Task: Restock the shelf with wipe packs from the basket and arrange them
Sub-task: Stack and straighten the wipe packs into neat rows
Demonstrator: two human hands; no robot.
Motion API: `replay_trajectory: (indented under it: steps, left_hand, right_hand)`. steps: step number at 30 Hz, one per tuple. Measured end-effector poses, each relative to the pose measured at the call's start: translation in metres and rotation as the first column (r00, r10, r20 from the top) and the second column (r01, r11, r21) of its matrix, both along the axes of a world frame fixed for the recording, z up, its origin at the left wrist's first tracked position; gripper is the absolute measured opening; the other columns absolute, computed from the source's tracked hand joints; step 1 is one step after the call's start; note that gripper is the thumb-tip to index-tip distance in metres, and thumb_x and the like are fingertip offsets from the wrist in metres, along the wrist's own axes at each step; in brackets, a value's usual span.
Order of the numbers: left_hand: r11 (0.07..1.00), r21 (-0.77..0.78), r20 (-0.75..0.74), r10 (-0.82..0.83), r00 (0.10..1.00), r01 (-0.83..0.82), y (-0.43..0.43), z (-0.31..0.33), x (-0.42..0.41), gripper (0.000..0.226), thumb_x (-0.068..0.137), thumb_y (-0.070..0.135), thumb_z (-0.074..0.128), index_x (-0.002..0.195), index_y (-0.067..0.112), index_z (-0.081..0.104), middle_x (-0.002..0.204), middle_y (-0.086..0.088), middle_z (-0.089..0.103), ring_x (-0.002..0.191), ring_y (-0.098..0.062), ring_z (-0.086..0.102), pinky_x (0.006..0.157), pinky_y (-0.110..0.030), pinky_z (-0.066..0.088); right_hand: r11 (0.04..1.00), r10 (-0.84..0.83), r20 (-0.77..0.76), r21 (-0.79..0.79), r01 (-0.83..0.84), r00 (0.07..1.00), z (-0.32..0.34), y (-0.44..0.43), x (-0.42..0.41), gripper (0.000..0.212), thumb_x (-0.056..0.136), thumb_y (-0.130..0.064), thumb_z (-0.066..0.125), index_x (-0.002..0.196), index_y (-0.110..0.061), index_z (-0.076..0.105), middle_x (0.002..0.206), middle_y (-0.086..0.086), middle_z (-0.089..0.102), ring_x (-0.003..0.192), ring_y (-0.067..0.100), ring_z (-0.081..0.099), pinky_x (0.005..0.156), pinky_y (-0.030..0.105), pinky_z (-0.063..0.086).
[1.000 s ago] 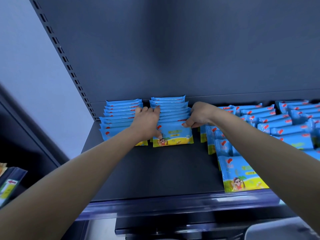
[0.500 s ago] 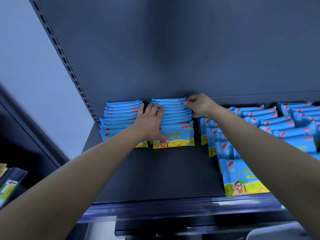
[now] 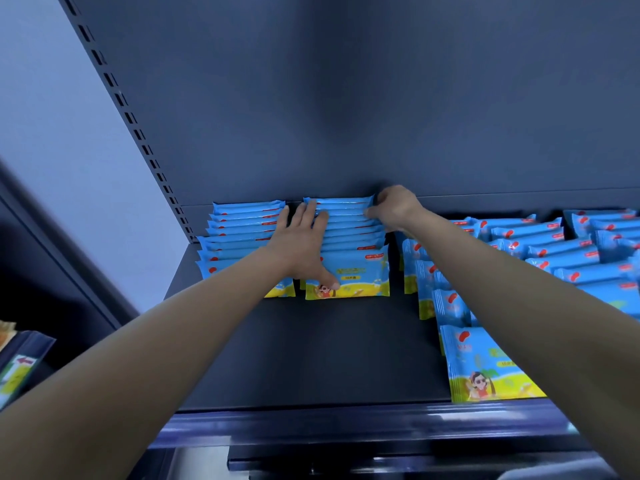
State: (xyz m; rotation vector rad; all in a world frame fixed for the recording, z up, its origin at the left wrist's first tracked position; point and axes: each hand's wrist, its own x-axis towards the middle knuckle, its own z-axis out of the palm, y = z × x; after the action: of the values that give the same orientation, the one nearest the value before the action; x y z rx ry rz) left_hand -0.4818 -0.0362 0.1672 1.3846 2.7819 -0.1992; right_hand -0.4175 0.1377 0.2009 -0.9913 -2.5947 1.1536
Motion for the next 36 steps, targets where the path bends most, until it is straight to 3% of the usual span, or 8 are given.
replay_trajectory:
  steps: [4,10,15,18,22,26,30,36]
  left_hand:
    - [1.0,-0.015,0.065,0.008,0.998,-0.007,0.002,0.001,-0.002,0.139,0.052,0.076,0.068,0.147,0.014,-0.012,0.156,-0.016,-0.011,0.143,-0.03,-0.013,0.115,-0.044,-0.007]
    - [0.997,-0.073,-0.004,0.028,1.0,-0.028,0.003,0.002,0.001,0.138,0.052,0.081,0.062,0.147,0.015,-0.014,0.156,-0.016,-0.007,0.143,-0.032,-0.012,0.113,-0.048,-0.012]
    - [0.995,-0.093,0.008,0.036,0.999,-0.035,0.003,0.003,0.001,0.136,0.055,0.083,0.058,0.146,0.015,-0.015,0.156,-0.014,-0.011,0.143,-0.033,-0.014,0.112,-0.049,-0.014]
    - [0.999,-0.041,0.038,0.011,0.999,-0.009,0.002,0.002,0.002,0.132,0.057,0.085,0.053,0.146,0.017,-0.016,0.156,-0.009,-0.014,0.143,-0.03,-0.016,0.111,-0.048,-0.016]
    - [0.999,-0.016,0.016,-0.052,0.999,0.052,0.003,-0.001,0.004,0.12,0.065,0.084,0.046,0.147,0.018,-0.012,0.157,-0.005,-0.009,0.144,-0.027,-0.013,0.112,-0.051,-0.016]
    - [0.998,-0.034,0.057,-0.044,0.997,0.046,0.001,0.001,0.004,0.127,0.061,0.084,0.05,0.147,0.017,-0.015,0.157,-0.005,-0.013,0.144,-0.025,-0.014,0.113,-0.05,-0.016]
    - [0.993,0.111,0.195,-0.053,0.979,0.032,-0.011,0.013,0.001,0.126,0.06,0.07,0.067,0.148,0.018,-0.006,0.157,0.0,-0.008,0.144,-0.018,-0.01,0.115,-0.043,-0.015]
    - [0.908,0.416,0.246,-0.059,0.967,-0.05,-0.039,0.037,-0.004,0.078,0.084,0.027,0.064,0.147,0.015,0.02,0.153,-0.004,0.023,0.141,-0.018,0.019,0.117,-0.033,-0.003]
  right_hand:
    - [0.997,0.068,0.028,-0.035,-0.067,0.997,0.001,0.001,-0.001,0.039,0.09,-0.011,0.059,0.127,-0.002,0.054,0.105,0.011,0.06,0.089,0.021,0.059,0.084,0.036,0.055]
    - [0.992,0.1,0.008,-0.084,-0.099,0.995,-0.001,0.002,-0.002,0.042,0.091,-0.008,0.055,0.133,-0.006,0.051,0.11,0.008,0.057,0.089,0.018,0.054,0.07,0.027,0.048]
    - [0.984,0.041,-0.037,-0.174,-0.047,0.998,0.002,0.008,0.003,0.026,0.094,-0.007,0.049,0.117,0.001,0.06,0.075,0.004,0.056,0.063,0.013,0.054,0.05,0.019,0.05]
    - [0.991,0.028,-0.038,-0.132,-0.033,0.999,0.011,0.019,0.006,0.028,0.092,-0.003,0.048,0.117,0.002,0.059,0.086,0.009,0.059,0.074,0.02,0.058,0.062,0.025,0.051]
    - [0.993,0.074,-0.053,-0.091,-0.079,0.996,0.014,0.021,0.013,0.026,0.09,-0.005,0.046,0.104,0.008,0.063,0.079,0.012,0.058,0.069,0.022,0.058,0.062,0.026,0.049]
    - [0.988,0.155,-0.027,0.019,-0.155,0.987,0.015,0.017,0.02,0.016,0.088,-0.009,0.054,0.096,-0.004,0.068,0.084,0.009,0.063,0.077,0.021,0.061,0.054,0.021,0.043]
    - [0.98,0.185,-0.055,0.087,-0.18,0.981,0.018,0.016,0.024,0.013,0.088,-0.013,0.058,0.096,-0.011,0.068,0.087,0.004,0.064,0.082,0.017,0.06,0.052,0.017,0.038]
    - [0.948,0.257,-0.045,0.208,-0.243,0.965,0.02,0.004,0.027,0.017,0.088,-0.021,0.062,0.101,-0.013,0.068,0.101,0.005,0.068,0.087,0.014,0.059,0.072,0.023,0.045]
